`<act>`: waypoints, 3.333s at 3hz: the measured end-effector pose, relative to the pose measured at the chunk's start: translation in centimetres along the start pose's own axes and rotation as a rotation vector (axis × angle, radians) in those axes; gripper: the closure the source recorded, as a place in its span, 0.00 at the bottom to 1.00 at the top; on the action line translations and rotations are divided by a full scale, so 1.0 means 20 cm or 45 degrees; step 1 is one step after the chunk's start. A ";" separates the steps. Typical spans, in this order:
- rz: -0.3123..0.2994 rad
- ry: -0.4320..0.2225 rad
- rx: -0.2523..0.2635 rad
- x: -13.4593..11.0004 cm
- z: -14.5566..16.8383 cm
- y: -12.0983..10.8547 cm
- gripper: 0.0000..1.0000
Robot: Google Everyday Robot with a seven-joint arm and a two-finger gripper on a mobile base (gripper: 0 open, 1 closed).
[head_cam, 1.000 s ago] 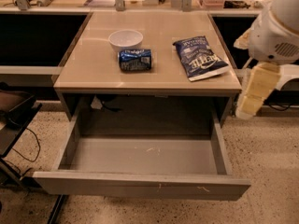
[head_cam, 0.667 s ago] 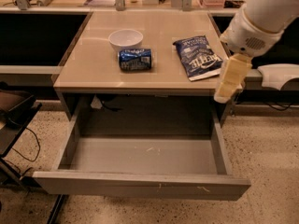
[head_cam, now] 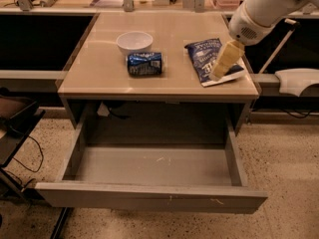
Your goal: Place blue chip bag into top drawer
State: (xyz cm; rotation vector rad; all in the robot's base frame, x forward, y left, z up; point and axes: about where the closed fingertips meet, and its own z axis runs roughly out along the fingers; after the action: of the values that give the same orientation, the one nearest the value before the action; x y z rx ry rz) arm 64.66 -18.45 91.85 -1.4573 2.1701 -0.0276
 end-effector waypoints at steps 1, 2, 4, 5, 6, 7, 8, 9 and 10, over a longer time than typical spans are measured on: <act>0.059 -0.007 0.009 0.00 0.11 -0.14 0.00; 0.107 0.029 -0.050 0.05 0.28 -0.19 0.00; 0.126 0.035 -0.052 0.09 0.34 -0.20 0.00; 0.149 0.048 0.036 0.08 0.45 -0.54 0.00; 0.149 0.050 0.032 0.08 0.46 -0.53 0.00; 0.133 0.082 -0.036 0.08 0.57 -0.47 0.00; 0.117 0.115 -0.087 0.08 0.66 -0.42 0.00; 0.117 0.116 -0.088 0.08 0.66 -0.42 0.00; 0.117 0.116 -0.088 0.08 0.66 -0.42 0.19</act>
Offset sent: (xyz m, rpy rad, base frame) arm 0.0766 -0.0195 -0.0713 0.0337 0.1371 -0.0952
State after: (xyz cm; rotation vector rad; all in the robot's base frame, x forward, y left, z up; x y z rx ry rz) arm 77.06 -19.95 82.30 -1.4170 2.3308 0.0141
